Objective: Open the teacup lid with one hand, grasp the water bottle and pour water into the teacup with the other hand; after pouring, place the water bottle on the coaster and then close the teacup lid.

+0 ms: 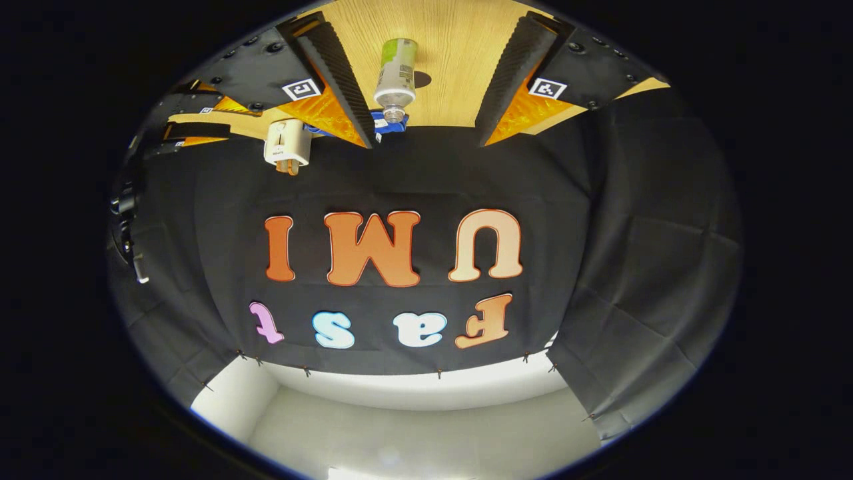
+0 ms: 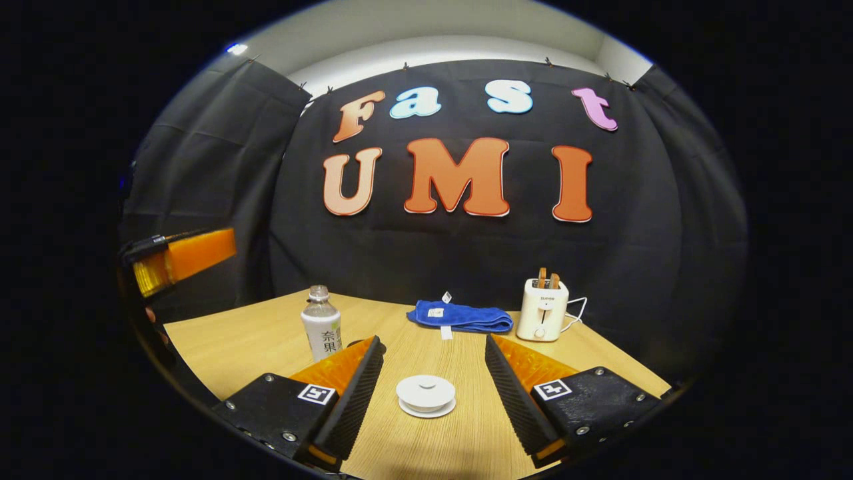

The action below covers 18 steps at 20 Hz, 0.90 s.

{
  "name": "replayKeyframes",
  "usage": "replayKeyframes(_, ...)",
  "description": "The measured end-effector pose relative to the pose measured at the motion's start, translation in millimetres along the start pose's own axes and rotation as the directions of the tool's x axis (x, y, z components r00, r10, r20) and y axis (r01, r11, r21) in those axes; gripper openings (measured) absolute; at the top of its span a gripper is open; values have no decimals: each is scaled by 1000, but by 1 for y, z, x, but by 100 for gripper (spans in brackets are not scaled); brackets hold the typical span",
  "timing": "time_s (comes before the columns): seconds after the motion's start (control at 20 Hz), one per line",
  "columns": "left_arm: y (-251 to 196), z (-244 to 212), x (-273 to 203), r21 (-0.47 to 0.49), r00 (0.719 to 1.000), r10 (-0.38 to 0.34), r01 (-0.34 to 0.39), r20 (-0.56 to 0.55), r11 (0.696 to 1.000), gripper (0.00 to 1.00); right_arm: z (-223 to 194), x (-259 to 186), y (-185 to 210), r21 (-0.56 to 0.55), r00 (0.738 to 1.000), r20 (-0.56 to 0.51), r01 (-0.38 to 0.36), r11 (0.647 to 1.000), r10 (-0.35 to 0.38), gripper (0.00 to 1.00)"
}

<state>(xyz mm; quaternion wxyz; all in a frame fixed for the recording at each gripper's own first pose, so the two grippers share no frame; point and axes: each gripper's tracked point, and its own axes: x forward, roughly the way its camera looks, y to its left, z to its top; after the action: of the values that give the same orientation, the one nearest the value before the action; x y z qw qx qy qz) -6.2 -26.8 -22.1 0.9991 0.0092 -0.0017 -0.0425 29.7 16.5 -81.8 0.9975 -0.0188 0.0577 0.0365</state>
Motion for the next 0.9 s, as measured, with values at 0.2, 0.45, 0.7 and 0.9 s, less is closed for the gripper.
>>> replayKeyframes(0.2,0,-10,3,4,1000,-9,9,2,1000,97,-33,25,8,-1,997,-64,-31,1000,31,93)
replayKeyframes(0.45,10,-33,17,9,999,2,-2,-36,1000,97,-82,65,5,-12,982,-184,-49,999,46,89)
replayKeyframes(0.7,21,-66,39,-12,995,18,-19,-95,1000,98,-109,89,6,-8,963,-259,-74,997,70,77)
replayKeyframes(0.9,24,-75,52,-14,994,22,-24,-108,1000,98,-113,102,7,4,958,-278,-79,997,77,63)
